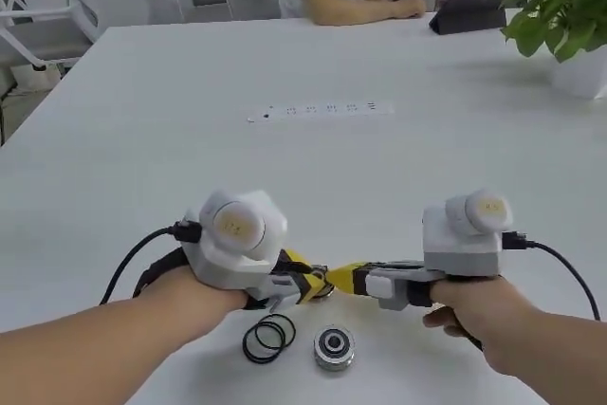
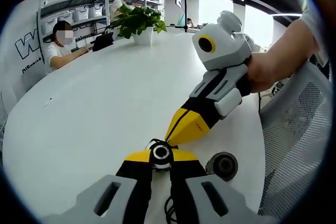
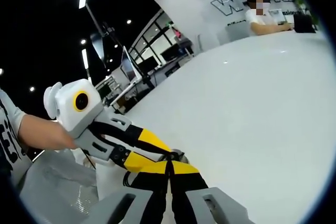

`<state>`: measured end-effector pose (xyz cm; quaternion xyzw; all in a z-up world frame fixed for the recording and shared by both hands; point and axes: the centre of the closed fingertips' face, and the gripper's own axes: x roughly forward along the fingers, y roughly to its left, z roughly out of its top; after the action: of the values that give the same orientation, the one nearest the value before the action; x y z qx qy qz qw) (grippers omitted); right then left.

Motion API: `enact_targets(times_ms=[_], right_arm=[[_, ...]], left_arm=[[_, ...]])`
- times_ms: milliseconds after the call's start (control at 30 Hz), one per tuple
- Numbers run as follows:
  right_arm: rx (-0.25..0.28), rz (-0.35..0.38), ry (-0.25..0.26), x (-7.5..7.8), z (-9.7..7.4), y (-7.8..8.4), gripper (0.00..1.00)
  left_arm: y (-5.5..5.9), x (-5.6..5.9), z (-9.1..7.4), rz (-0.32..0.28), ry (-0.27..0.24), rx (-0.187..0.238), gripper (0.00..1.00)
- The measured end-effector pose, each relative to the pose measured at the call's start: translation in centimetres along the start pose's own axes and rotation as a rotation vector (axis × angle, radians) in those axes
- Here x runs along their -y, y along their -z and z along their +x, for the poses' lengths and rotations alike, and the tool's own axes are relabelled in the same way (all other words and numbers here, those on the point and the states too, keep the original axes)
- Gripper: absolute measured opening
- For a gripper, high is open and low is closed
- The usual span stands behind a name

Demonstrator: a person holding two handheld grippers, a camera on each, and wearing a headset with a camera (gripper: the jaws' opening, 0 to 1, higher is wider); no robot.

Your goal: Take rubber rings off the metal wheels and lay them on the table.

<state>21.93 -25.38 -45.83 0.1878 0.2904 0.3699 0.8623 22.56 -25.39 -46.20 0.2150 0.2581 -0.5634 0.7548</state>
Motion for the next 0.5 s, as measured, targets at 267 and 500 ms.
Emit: enact_targets(times_ms=[267, 500], right_arm=[[0.003, 0.003, -0.031, -0.4, 0.0, 0.1, 0.00], [0.003, 0.021, -0.066, -0.8, -0.3, 0.2, 0.00]], left_arm=[[0.0, 0.1, 0.0, 0.000, 0.005, 0.005, 0.07], [0.0, 0.1, 0.0, -0.003, 0.004, 0.011, 0.07]])
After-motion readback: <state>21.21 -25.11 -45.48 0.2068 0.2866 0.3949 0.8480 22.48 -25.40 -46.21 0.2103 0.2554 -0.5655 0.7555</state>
